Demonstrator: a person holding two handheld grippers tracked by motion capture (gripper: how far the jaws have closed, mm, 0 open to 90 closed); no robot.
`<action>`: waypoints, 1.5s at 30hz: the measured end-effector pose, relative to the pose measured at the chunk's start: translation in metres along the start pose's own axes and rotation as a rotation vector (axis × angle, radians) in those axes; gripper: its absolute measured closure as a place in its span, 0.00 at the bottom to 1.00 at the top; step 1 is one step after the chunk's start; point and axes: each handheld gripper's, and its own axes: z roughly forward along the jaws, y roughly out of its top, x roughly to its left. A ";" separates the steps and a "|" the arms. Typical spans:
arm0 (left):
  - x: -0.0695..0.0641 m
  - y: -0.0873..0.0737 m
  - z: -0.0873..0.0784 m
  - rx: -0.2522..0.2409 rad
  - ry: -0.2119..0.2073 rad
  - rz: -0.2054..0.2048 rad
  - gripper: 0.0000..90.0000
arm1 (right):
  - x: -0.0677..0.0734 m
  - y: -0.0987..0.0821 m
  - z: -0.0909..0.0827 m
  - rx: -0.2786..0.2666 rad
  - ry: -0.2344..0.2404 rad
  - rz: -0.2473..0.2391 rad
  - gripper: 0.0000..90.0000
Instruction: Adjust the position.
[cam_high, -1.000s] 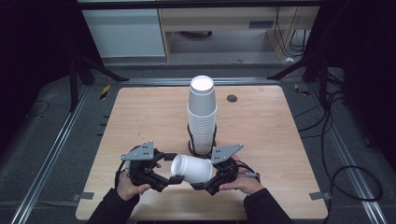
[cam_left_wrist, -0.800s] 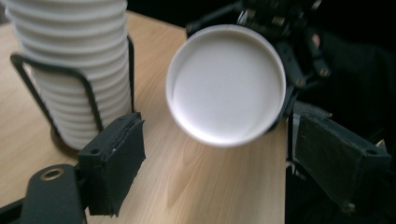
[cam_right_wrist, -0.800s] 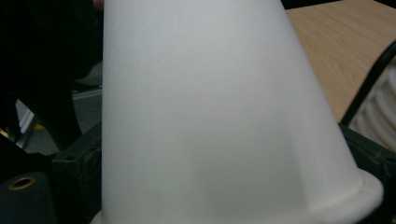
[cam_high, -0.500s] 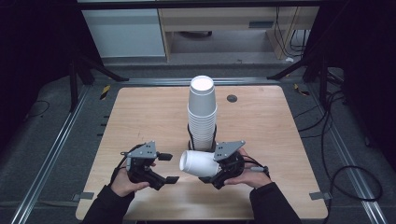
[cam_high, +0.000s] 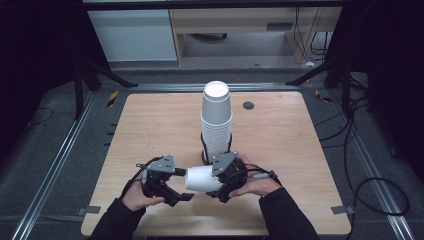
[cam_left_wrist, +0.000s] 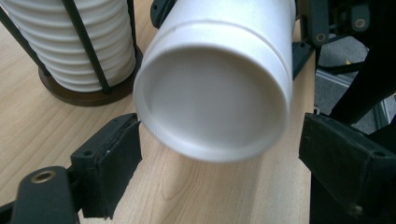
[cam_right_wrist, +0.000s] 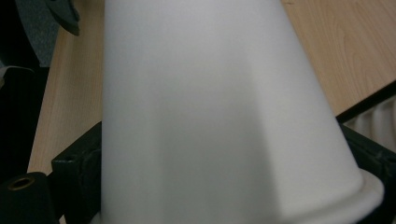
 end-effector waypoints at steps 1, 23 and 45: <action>0.000 0.000 0.001 0.009 0.000 0.001 0.14 | 0.001 0.001 0.002 0.009 0.000 -0.005 0.09; 0.000 -0.002 0.007 0.061 -0.023 0.006 0.22 | 0.013 0.020 0.023 0.058 0.028 -0.086 0.08; 0.002 -0.004 0.004 0.076 -0.002 0.015 0.23 | 0.010 0.014 0.004 0.000 0.016 -0.033 0.04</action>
